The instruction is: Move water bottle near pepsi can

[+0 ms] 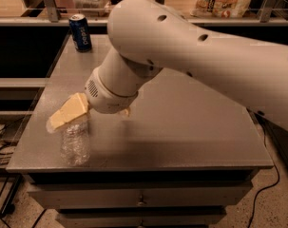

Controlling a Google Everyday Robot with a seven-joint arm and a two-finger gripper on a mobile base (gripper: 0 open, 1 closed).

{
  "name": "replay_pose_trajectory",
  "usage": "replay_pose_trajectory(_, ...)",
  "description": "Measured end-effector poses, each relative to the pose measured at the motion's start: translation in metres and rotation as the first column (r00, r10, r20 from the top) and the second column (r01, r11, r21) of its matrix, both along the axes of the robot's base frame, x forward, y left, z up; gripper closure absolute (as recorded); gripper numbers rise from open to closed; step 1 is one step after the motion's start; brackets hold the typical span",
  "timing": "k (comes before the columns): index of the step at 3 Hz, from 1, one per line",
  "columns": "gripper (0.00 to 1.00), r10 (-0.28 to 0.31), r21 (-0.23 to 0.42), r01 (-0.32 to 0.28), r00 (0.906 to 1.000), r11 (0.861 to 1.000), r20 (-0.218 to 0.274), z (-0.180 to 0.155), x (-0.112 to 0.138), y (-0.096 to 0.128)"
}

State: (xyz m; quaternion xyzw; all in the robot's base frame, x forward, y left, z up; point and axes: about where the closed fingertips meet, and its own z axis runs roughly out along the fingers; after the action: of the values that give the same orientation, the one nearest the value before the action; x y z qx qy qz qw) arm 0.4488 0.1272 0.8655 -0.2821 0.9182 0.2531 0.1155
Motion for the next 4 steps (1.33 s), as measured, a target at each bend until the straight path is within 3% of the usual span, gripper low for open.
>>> replay_pose_trajectory(1,0.0,-0.042,-0.016,0.042,0.9985,0.999,-0.034,-0.015,-0.001,0.009)
replay_pose_trajectory(2,0.18,-0.066,-0.026,0.065,0.9965,0.998,-0.051,-0.023,-0.004,0.017)
replay_pose_trajectory(4,0.64,-0.079,-0.029,0.078,0.9955,0.997,-0.052,-0.024,-0.005,0.019)
